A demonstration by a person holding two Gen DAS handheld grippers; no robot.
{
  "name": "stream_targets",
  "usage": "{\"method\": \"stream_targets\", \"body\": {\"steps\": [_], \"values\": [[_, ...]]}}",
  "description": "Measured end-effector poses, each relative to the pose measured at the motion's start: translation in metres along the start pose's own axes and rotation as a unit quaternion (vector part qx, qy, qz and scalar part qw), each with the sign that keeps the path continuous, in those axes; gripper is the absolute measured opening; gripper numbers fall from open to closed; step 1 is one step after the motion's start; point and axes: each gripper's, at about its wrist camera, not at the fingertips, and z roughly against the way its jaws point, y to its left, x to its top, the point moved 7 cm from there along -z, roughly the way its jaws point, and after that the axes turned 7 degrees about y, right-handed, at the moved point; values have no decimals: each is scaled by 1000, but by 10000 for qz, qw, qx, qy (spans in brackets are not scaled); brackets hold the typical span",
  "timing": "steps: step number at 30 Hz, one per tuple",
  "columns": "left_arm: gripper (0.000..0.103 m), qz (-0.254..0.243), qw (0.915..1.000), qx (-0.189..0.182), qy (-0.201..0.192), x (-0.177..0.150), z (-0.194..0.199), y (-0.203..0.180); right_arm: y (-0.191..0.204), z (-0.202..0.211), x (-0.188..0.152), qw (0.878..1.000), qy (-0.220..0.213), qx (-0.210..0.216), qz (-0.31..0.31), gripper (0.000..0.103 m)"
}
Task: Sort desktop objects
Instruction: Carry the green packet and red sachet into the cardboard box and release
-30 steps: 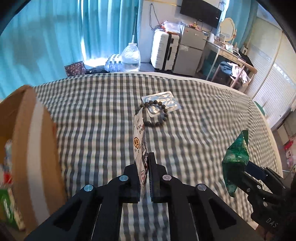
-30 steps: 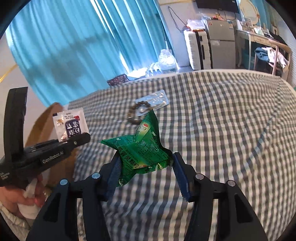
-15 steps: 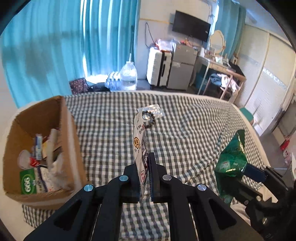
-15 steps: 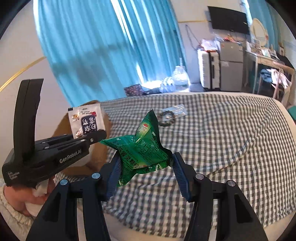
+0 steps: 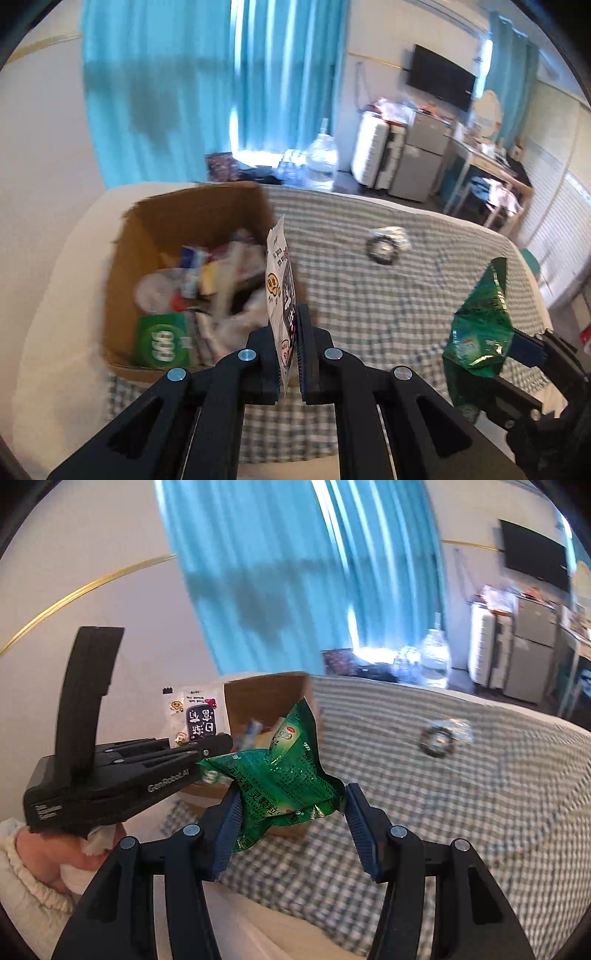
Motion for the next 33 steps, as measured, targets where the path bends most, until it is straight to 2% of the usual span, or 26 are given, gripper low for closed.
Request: {"method": "stream_targets", "body": {"steps": [7, 13, 22, 27, 29, 30, 31, 32, 33], "values": [[7, 198, 9993, 287, 95, 12, -17, 64, 38, -51, 21, 9987, 215, 320, 324, 54], [7, 275, 9983, 376, 336, 24, -53, 104, 41, -104, 46, 9978, 386, 439, 310, 54], [7, 279, 9961, 452, 708, 49, -116, 134, 32, -175, 65, 9965, 718, 387, 190, 55], [9, 286, 9949, 613, 743, 68, -141, 141, 19, -195, 68, 9959, 831, 362, 59, 58], [21, 344, 9947, 633, 733, 73, -146, 142, 12, -194, 68, 9960, 804, 395, -46, 69], [40, 375, 9943, 665, 746, 74, -148, 142, 8, -193, 69, 9959, 787, 421, -129, 70], [66, 406, 9937, 742, 741, 74, -148, 143, 4, -191, 69, 9957, 750, 488, -248, 71], [72, 465, 9925, 873, 713, 73, -147, 144, 2, -190, 69, 9954, 733, 536, -306, 71], [72, 491, 9921, 919, 695, 73, -145, 144, -1, -187, 70, 9953, 694, 563, -366, 71]]}}
